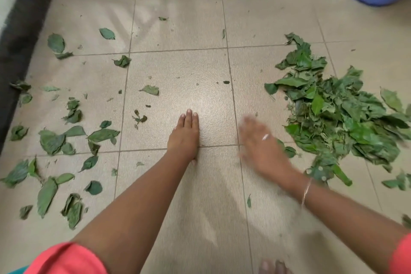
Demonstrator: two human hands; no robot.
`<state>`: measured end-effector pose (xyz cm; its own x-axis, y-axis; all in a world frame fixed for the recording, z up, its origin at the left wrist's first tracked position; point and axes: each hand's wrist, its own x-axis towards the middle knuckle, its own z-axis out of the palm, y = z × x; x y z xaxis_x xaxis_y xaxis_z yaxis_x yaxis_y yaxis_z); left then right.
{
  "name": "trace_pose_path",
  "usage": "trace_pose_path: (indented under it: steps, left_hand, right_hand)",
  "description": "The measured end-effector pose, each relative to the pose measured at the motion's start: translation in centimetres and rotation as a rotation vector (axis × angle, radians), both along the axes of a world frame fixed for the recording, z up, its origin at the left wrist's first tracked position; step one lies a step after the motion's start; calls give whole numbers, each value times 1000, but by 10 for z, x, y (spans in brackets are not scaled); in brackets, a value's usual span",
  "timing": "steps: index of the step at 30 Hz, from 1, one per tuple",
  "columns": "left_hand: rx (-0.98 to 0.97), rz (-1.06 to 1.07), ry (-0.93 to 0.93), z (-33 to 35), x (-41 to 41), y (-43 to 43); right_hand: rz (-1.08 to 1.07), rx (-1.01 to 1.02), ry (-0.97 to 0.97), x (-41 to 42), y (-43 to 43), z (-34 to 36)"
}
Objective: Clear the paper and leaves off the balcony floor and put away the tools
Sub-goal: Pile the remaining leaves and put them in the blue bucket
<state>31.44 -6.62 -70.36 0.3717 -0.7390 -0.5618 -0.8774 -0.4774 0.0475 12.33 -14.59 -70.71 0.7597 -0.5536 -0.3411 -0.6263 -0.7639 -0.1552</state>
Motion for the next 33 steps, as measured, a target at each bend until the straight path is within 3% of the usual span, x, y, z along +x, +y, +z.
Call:
trace_pose_path:
  steps: [2,4,6,9,12,17,22,28,33]
  left_hand:
    - [-9,12,17,-1,1,0]
    - [-25,14,25,-2,2,3]
    - [-28,20,47,1,3,6]
    - [-88,39,53,3,2,19]
    - [-127,51,12,15,-6,40]
    - [-280,532,278,83,6,49]
    - [-481,865,305,117,40,92]
    - [-480,1304,279,76,89,132]
    - [-288,1787,186,35,91,180]
  right_hand:
    - [365,77,-78,-18,66,-19]
    - [656,54,4,-39,84,-38]
    - [521,-4,15,-43,50,-41]
    - [24,-82,0,-44,-27,-13]
    - [-170,-165,-83,-20,-68,43]
    - [13,-115,-57,62,-36,112]
    - [157,-13,-32,126,7,142]
    - [324,170,-97,202,62,84]
    - [385,333,-92,222,108,32]
